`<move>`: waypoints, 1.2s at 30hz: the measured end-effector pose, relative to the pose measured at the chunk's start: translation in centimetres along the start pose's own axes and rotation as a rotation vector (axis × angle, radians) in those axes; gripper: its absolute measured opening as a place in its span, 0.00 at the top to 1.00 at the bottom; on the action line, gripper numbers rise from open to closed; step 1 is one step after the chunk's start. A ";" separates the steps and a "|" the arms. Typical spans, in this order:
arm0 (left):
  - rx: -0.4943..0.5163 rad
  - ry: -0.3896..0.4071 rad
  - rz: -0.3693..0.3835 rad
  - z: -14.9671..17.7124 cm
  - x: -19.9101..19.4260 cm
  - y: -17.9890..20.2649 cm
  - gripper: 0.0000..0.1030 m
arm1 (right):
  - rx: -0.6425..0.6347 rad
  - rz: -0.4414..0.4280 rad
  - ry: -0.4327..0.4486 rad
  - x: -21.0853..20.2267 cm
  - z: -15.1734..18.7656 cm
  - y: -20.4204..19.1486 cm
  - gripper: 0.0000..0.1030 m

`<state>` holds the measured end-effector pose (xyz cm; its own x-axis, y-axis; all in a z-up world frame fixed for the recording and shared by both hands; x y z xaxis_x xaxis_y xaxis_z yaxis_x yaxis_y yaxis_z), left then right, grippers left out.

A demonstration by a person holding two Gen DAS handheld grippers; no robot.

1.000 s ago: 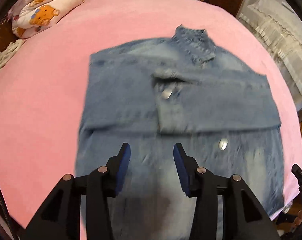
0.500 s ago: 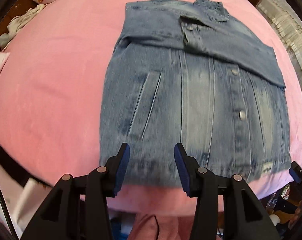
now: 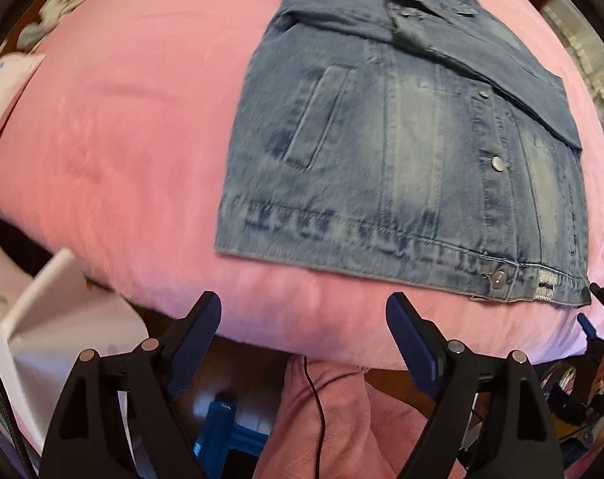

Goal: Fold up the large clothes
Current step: 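Grasp the jacket hem with both grippers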

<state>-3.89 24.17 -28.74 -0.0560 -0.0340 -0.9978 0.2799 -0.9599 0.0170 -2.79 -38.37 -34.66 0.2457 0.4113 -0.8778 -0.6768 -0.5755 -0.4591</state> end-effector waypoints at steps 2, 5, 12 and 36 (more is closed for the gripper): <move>-0.016 -0.014 0.030 0.2 0.4 -0.5 0.18 | 0.040 -0.010 -0.002 0.6 -0.3 0.3 0.42; -0.056 -0.027 0.077 0.4 1.3 -1.4 0.18 | 0.088 -0.053 0.002 1.4 -0.5 0.3 0.53; -0.288 -0.042 0.279 0.0 4.0 -3.6 0.19 | 0.135 -0.081 0.011 2.1 -0.3 0.2 0.69; -0.504 0.026 0.384 -5.6 8.3 -9.1 0.77 | -0.030 0.058 0.041 0.3 0.8 -3.2 0.83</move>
<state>-1.50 34.22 -37.50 0.1600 -0.3369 -0.9278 0.6923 -0.6317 0.3488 -1.10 -35.85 -33.31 0.2357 0.3475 -0.9076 -0.6696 -0.6187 -0.4108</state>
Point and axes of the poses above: each gripper's, at about its wrist camera, not at the fingertips, and x roughly the way its jaws point, y to its right, z to its underside, the point moved 5 cm from there along x, roughly the way its jaws point, and after that the axes turned 10 degrees about -y, right-handed, at the moved point
